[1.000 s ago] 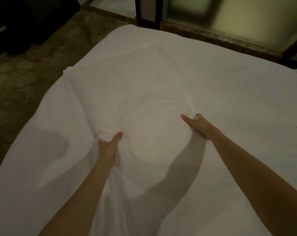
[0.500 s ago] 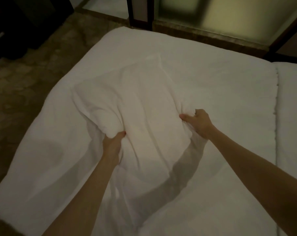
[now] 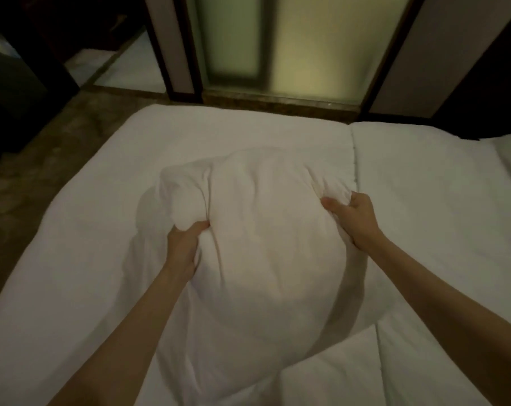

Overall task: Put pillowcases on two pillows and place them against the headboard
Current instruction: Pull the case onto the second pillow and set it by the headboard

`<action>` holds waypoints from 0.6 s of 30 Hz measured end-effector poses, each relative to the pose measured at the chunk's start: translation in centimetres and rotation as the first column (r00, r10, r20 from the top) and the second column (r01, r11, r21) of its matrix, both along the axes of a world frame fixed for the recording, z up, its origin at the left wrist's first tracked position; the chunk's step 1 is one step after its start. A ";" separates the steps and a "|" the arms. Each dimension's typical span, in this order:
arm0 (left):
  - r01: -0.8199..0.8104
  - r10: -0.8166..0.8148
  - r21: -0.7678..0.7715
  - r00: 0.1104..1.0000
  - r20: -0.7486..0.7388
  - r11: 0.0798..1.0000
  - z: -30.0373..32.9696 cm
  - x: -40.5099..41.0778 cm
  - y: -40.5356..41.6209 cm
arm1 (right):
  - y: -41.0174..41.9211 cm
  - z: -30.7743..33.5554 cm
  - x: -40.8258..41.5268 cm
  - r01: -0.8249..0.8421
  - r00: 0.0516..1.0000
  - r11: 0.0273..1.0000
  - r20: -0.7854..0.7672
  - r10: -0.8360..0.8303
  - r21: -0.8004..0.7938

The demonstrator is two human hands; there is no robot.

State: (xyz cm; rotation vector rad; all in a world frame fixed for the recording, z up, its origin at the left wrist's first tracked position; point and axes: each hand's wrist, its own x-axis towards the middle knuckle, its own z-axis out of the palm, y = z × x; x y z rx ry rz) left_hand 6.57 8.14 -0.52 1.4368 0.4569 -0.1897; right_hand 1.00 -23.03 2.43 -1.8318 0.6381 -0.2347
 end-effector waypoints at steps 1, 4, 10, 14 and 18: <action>0.030 -0.030 0.002 0.999 0.016 1.000 0.9 -1.5 -1.6 | -1.5 0.9 -2.5 0.026 0.999 1.000 0.018 -0.026 0.005; 0.077 -0.077 0.007 0.996 0.049 0.997 2.8 -5.5 -6.1 | -5.8 2.5 -8.8 0.081 0.993 0.996 0.079 -0.083 0.029; 0.135 -0.137 0.023 0.982 0.130 0.991 5.9 -15.0 -15.9 | -14.7 5.0 -21.2 0.138 0.978 0.990 0.152 -0.140 0.022; 0.191 -0.193 0.022 0.973 0.128 0.981 6.8 -20.3 -22.2 | -20.4 6.1 -28.3 0.188 0.970 0.982 0.161 -0.184 -0.010; 0.256 -0.258 0.032 0.958 0.125 0.966 7.2 -24.5 -27.9 | -24.8 6.6 -34.3 0.254 0.953 0.966 0.180 -0.242 -0.044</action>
